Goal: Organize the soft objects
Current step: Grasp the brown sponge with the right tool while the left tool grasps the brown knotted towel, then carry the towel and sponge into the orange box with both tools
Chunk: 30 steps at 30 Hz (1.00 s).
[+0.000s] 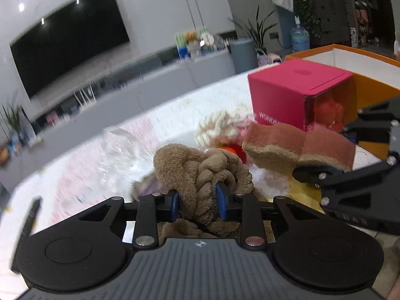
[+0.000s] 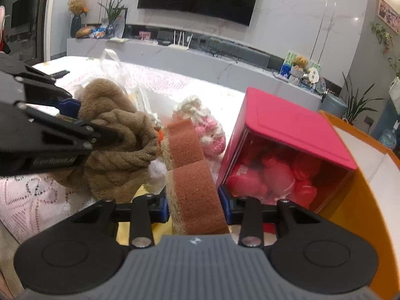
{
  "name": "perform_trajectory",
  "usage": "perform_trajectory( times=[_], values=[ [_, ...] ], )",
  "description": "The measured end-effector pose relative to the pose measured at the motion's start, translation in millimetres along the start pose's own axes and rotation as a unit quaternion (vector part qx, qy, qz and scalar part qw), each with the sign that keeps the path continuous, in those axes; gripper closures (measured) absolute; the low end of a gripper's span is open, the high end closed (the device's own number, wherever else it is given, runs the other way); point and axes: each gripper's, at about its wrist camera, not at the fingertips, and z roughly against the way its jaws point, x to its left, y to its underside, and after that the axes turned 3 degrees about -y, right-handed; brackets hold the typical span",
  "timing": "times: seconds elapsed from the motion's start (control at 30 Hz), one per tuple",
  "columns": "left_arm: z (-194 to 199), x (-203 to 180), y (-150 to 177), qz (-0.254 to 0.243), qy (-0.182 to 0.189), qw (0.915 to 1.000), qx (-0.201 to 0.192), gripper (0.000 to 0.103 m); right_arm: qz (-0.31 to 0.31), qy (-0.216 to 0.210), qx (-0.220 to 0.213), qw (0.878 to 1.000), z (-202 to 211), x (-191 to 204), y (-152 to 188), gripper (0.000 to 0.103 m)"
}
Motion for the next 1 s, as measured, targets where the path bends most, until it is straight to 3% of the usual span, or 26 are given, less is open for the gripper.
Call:
perform_trajectory(
  times=[0.13,0.3,0.5,0.73,1.0],
  values=[
    [22,1,-4,0.021,-0.005,0.9990,-0.038,0.069,0.000,0.003,-0.013,1.000,7,1,-1,0.066],
    [40,12,-13,0.071,-0.037,0.9937,-0.078,0.070,-0.010,0.002,-0.040,0.999,20,-3,-1,0.066],
    [50,10,-18,0.106,-0.060,0.9900,-0.071,0.070,-0.032,-0.006,-0.054,0.998,39,-5,6,0.066],
    [82,-6,-20,0.154,-0.043,0.9846,-0.069,0.070,-0.052,-0.006,-0.086,0.995,88,-11,9,0.066],
    [107,-18,-45,0.194,0.014,0.9791,-0.060,0.070,-0.150,-0.007,-0.132,0.980,167,-44,20,0.066]
  ],
)
